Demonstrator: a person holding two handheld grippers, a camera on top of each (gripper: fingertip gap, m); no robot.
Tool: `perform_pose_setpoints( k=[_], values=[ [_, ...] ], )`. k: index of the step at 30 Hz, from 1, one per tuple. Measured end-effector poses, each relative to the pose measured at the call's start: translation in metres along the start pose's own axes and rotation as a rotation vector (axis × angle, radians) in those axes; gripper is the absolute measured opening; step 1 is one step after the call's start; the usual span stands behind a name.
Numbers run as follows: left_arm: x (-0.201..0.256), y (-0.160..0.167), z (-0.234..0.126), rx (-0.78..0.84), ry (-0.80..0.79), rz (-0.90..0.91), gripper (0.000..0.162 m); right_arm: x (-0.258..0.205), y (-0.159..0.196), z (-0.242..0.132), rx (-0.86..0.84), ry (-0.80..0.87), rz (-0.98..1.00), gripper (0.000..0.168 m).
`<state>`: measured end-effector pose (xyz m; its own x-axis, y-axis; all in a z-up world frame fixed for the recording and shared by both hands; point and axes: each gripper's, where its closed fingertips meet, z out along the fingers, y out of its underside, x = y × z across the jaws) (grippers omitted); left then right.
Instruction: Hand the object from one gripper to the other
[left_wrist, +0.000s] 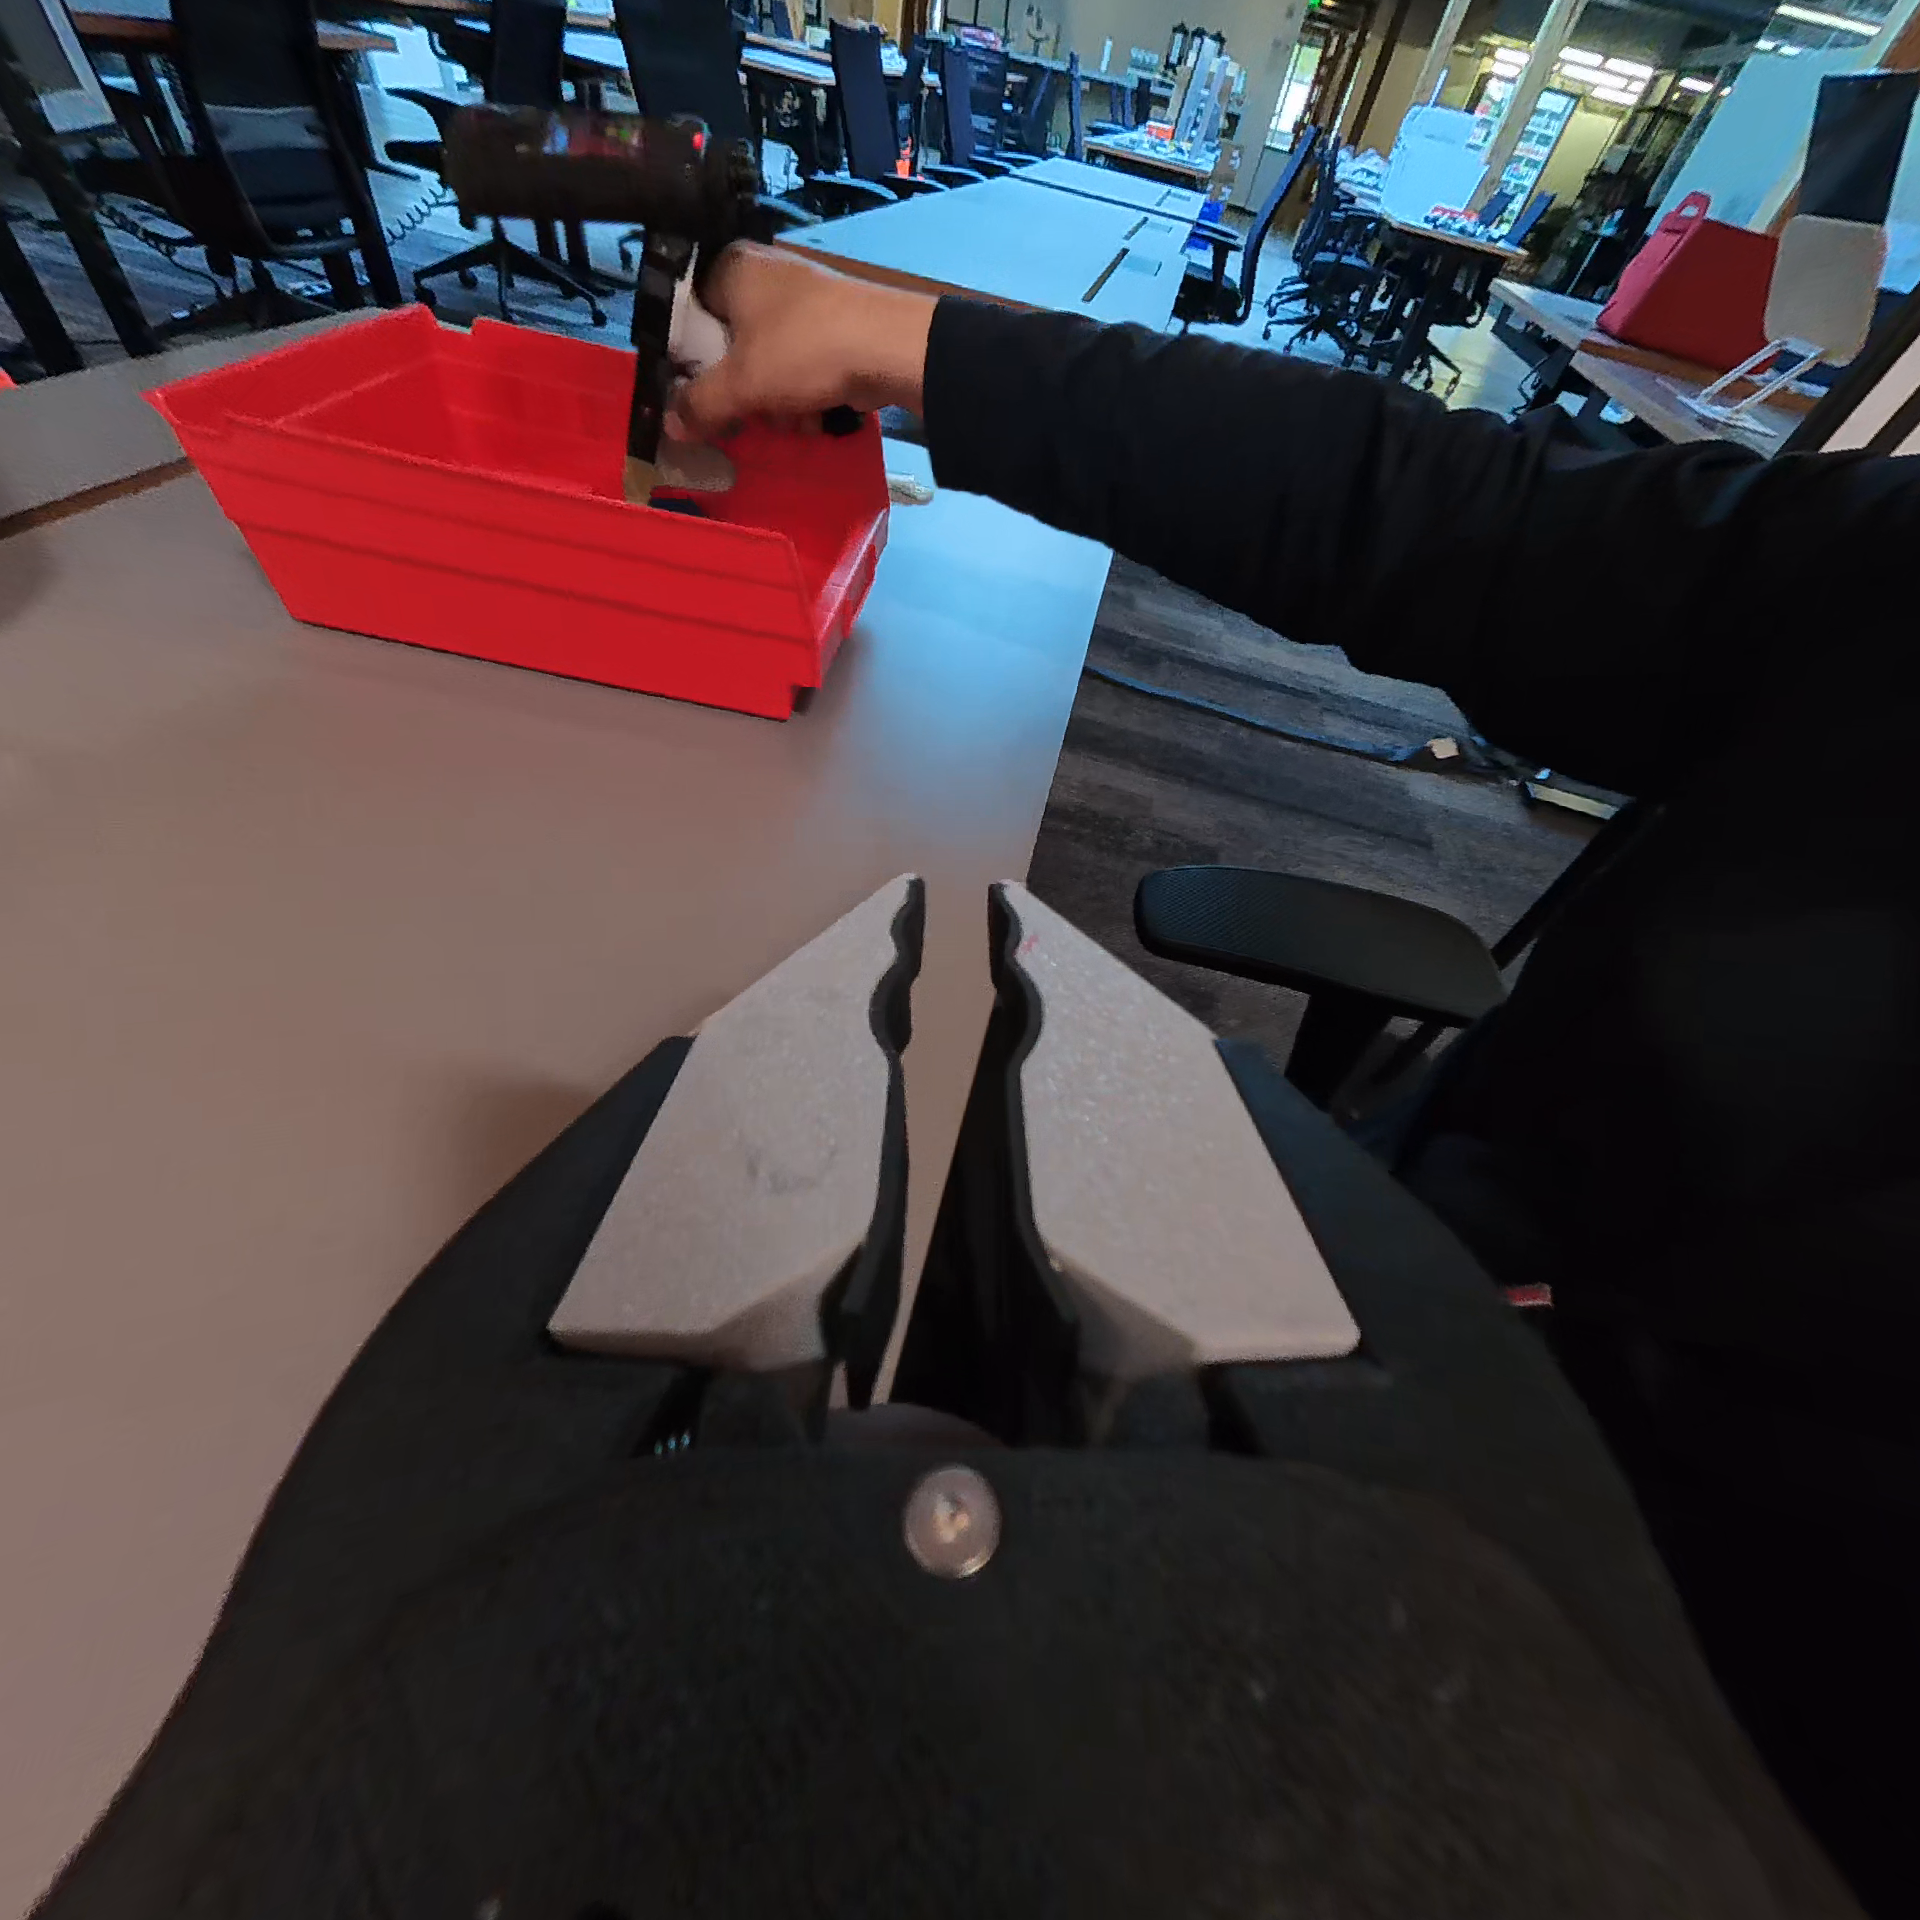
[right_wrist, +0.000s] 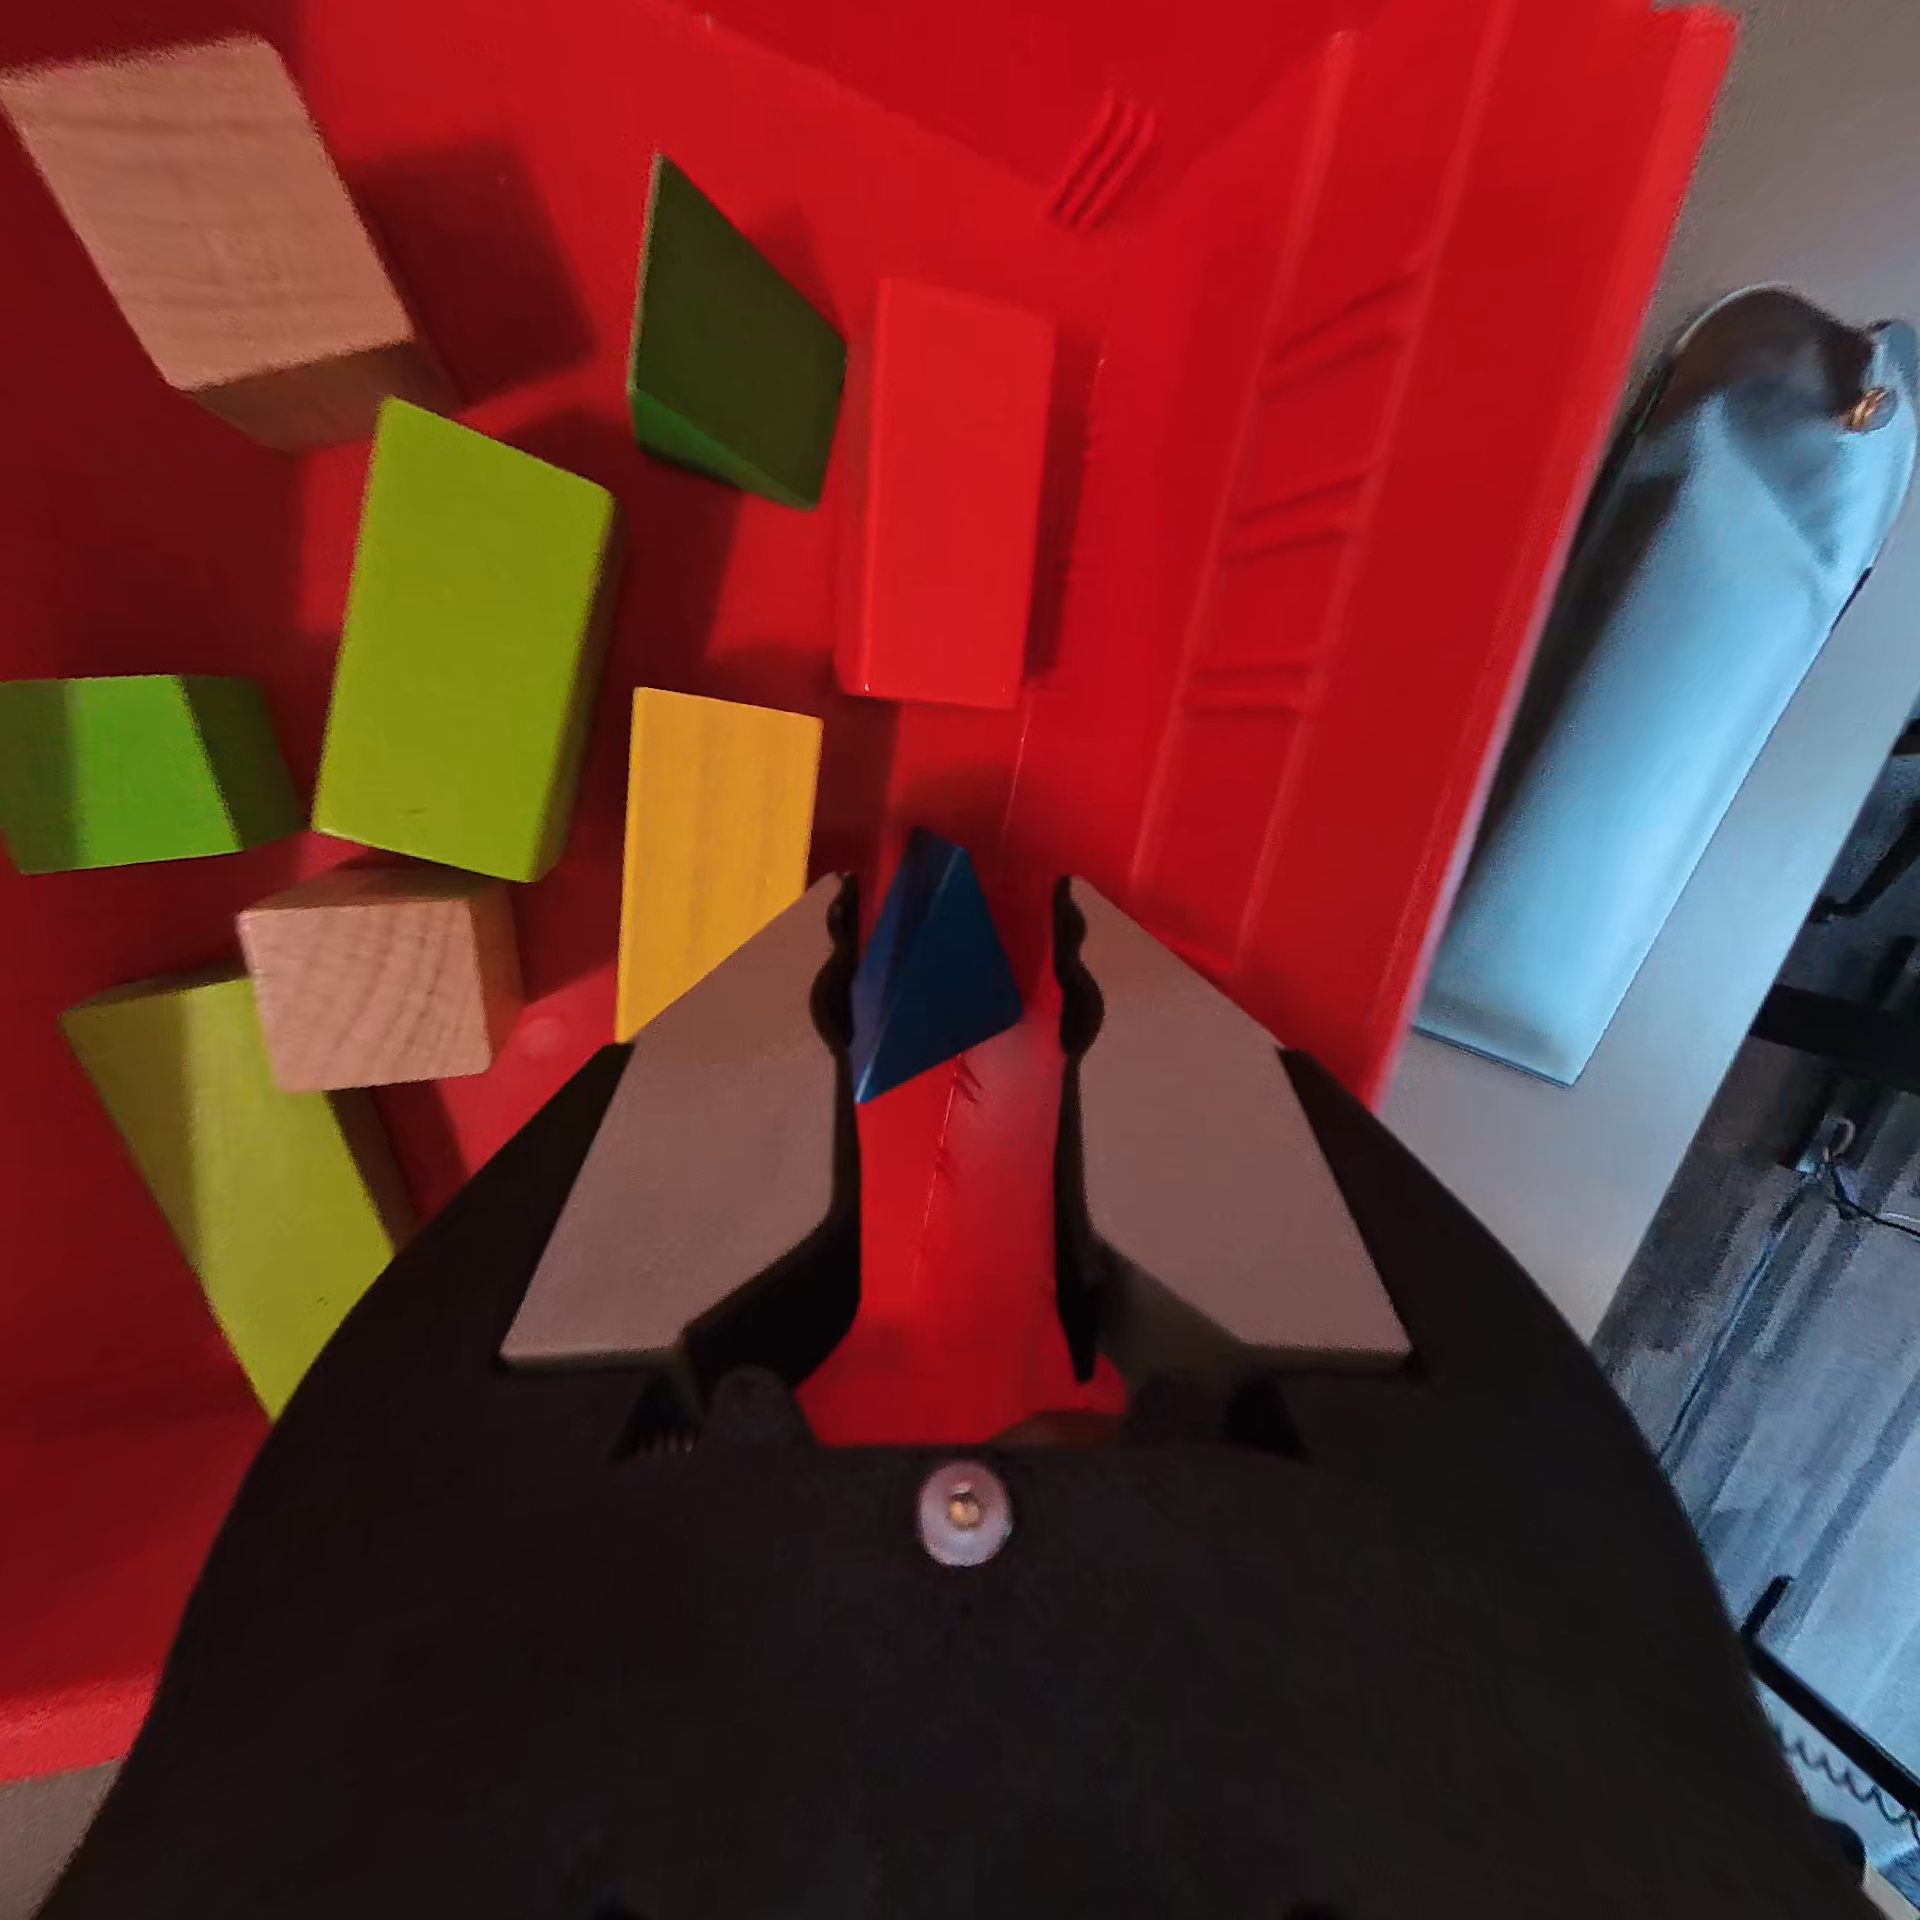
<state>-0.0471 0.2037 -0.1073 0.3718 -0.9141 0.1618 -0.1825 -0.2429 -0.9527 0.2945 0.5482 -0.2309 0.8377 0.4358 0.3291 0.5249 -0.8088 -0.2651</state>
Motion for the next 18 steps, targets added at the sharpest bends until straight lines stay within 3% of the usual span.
perform_pose_setpoints(
  k=[3,5,10,14,18],
  values=[
    [-0.004,-0.006,-0.014,0.009,-0.029,0.012,0.013,0.001,-0.007,-0.022,0.037,0.008,-0.007,0.049],
    [-0.02,-0.007,-0.033,-0.006,-0.121,0.001,0.019,-0.004,-0.018,-0.048,0.136,-0.008,0.001,0.049],
    [-0.102,-0.004,-0.137,0.037,-0.588,-0.088,0.026,-0.08,-0.043,-0.162,0.608,-0.327,0.035,0.046],
    [-0.155,0.035,-0.218,-0.055,-0.94,-0.2,0.036,-0.163,-0.014,-0.231,0.878,-0.626,0.002,0.039],
    [-0.172,0.061,-0.251,-0.101,-1.054,-0.272,0.039,-0.225,0.021,-0.232,0.867,-0.823,-0.073,0.049]
  ],
)
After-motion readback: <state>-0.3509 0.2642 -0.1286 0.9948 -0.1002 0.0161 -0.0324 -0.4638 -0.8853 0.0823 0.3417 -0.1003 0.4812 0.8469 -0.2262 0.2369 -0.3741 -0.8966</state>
